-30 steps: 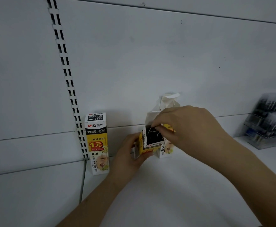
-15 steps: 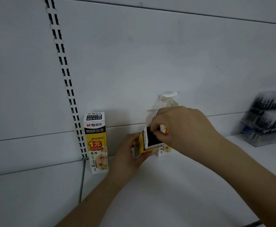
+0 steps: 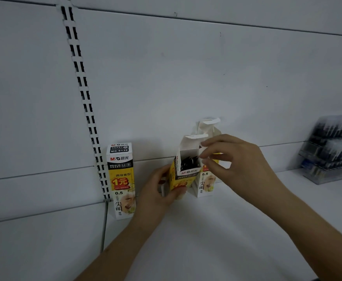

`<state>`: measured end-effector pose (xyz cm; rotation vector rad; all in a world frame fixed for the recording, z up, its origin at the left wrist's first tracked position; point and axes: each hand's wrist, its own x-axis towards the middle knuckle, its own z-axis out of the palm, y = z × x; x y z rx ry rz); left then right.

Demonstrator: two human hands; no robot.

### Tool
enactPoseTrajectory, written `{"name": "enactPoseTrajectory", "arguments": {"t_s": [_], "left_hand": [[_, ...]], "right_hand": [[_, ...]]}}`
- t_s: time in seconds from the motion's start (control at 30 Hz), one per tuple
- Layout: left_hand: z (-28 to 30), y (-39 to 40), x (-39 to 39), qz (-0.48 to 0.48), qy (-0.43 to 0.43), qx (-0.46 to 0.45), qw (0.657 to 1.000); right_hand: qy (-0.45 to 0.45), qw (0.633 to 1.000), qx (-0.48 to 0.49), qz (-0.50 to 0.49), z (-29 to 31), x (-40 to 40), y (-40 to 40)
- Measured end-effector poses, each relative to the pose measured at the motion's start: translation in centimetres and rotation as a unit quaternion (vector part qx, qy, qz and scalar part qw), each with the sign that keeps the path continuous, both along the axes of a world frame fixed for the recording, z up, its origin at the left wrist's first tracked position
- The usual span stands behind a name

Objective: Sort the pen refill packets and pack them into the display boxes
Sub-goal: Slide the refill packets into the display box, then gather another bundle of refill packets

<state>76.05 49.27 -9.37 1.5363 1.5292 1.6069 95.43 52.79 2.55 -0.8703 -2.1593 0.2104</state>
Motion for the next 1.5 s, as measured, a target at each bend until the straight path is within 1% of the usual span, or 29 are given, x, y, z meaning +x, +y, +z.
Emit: {"name": "enactPoseTrajectory", "arguments": {"t_s": [0.07,0.13,0.23,0.33,0.4,0.43,0.5,0.57,0.6,0.63,0.7,0.83,0.9,1.0,1.13,1.23,1.33,1.4,1.43,1.5], "left_hand": [[0.2,-0.1,-0.2,-0.004,-0.021,-0.004,1.0],[0.7,-0.1,-0.2,-0.007,-0.028,-0.002,1.0],[1.0,-0.2,-0.1,0.003,-0.033,-0.009,0.999],[1.2,-0.3,0.2,0.02,-0.017,-0.016,1.0],[1.4,-0.3,0.3,0.035,-0.007,-0.019,0.999],[1.6,-0.4,0.3,0.04,0.0,-0.025,0.999],[2.1,-0.5,0.2,0.05,0.042,-0.059,0.996],[2.9,-1.6,0.3,0.056,0.094,-0.104,0.989],[3.3,-2.5,0.3,0.051,0.11,-0.111,0.986],[3.7,-3.5,0.4,0.043,0.121,-0.108,0.986],[4.0,-6.1,0.2,0.043,0.135,-0.099,0.985],[2.8,-11.3,-2.4,0.054,0.21,-0.065,0.974],[1.9,-14.1,-4.8,0.09,0.211,-0.076,0.97],[0.9,-18.5,-8.9,0.172,0.204,-0.093,0.959],[0.6,-24.6,-15.0,0.297,0.186,-0.121,0.929],[0.3,-29.8,-20.3,0.386,0.185,-0.137,0.893],[-0.3,-35.2,-26.4,0.476,0.186,-0.133,0.849],[-1.0,-38.7,-30.5,0.527,0.211,-0.12,0.814],[-1.3,-40.2,-32.6,0.543,0.222,-0.121,0.801],[-1.5,-42.8,-36.4,0.558,0.235,-0.134,0.785]], "right_hand": [[0.058,0.998,-0.013,0.001,-0.7,-0.2,0.5],[0.097,0.995,-0.009,0.002,-1.1,-0.6,0.9],[0.088,0.996,0.004,0.011,-1.3,-1.5,1.5],[0.059,0.997,-0.019,0.038,-1.3,-2.6,1.7],[0.05,0.998,-0.021,0.03,-1.2,-3.1,1.7],[0.055,0.998,-0.019,0.018,-1.2,-3.2,1.6],[0.079,0.997,0.001,-0.012,-0.8,-3.6,1.3],[0.128,0.991,0.027,-0.022,-0.2,-4.4,0.5],[0.159,0.987,0.025,-0.016,0.1,-5.0,-0.1],[0.185,0.983,0.015,-0.003,0.5,-5.7,-0.8],[0.206,0.978,0.002,0.043,1.2,-7.8,-2.5],[0.201,0.963,-0.018,0.18,2.4,-14.0,-6.0],[0.198,0.951,-0.03,0.237,2.6,-17.9,-8.0],[0.19,0.93,-0.052,0.309,2.3,-23.8,-11.7],[0.168,0.908,-0.083,0.374,1.4,-30.9,-17.2],[0.141,0.898,-0.105,0.402,0.4,-36.1,-20.8],[0.109,0.901,-0.123,0.402,-1.2,-41.6,-23.8],[0.047,0.909,-0.134,0.393,-3.3,-45.3,-25.6],[-0.001,0.911,-0.147,0.386,-4.6,-47.1,-26.4],[-0.115,0.907,-0.182,0.362,-7.1,-50.2,-27.8]]}}
